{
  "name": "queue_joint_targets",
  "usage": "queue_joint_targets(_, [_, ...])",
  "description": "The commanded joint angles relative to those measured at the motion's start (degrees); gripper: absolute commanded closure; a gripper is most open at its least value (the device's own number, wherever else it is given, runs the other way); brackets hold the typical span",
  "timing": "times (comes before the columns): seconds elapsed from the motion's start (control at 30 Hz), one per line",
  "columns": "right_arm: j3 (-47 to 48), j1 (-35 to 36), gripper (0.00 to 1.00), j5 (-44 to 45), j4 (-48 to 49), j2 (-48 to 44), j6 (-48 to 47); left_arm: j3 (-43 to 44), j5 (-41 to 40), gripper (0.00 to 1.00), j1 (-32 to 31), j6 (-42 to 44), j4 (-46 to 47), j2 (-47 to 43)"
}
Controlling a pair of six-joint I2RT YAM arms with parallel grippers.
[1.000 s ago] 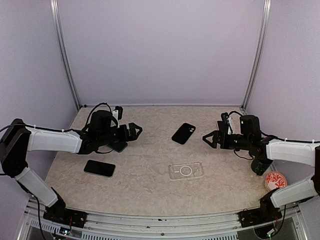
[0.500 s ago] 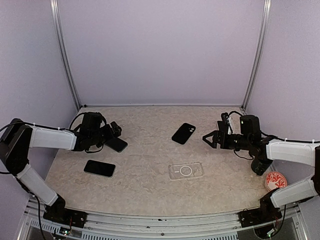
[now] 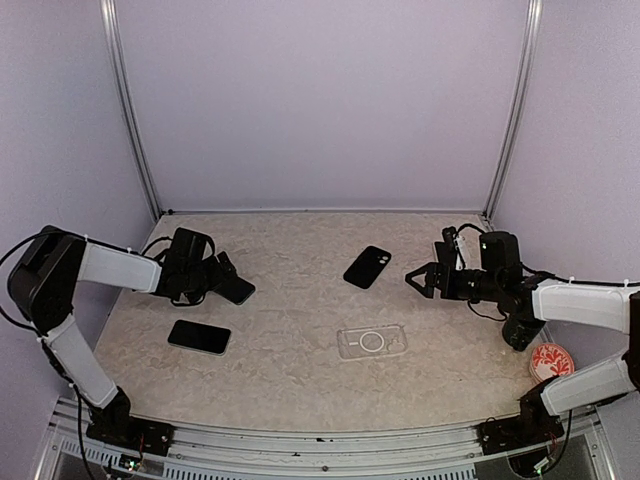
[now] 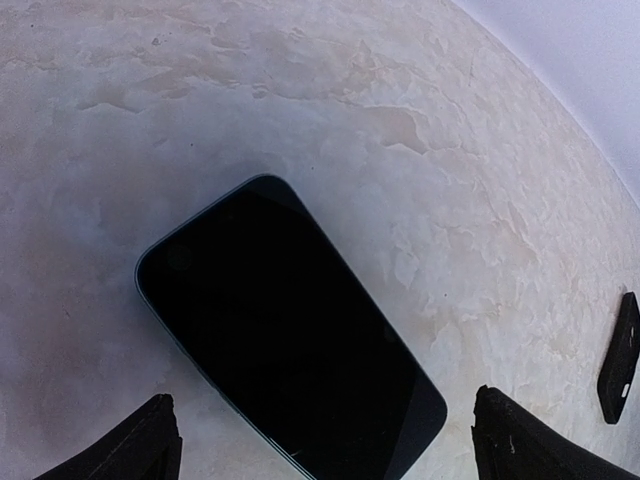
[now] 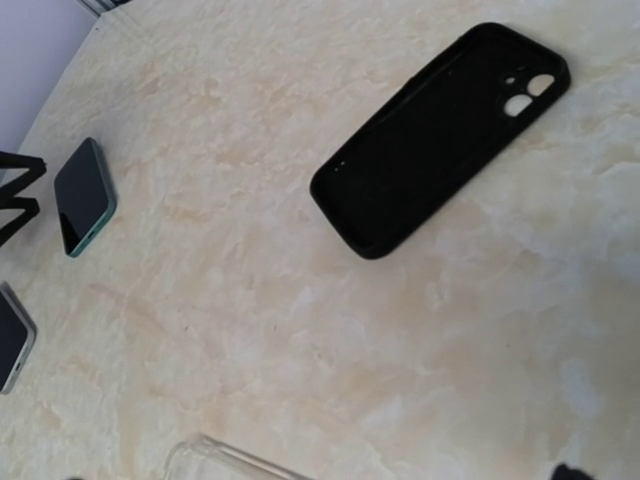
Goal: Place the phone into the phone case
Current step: Rotate the phone at the center of the board.
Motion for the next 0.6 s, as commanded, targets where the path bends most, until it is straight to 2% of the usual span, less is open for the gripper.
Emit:
queue_joint_targets(0.0, [-0.02, -0.31, 0.01, -0.08, 1.27, 0.47, 0.05, 2.25, -1.45, 0.01, 0.60, -0.65, -1.88, 1.64])
queue_joint_targets(0.3, [0.27, -0.31, 0.01, 0.40, 0.69, 0.57, -0.45, 3.98, -0.62, 0.01, 1.45, -0.60, -1.58, 5.77])
queue_joint_targets(0.57, [1.14, -0.31, 0.01, 0.51, 0.16, 0.89, -0.78, 8.98, 0.16, 0.01, 1.98, 1.13, -2.29, 10.37])
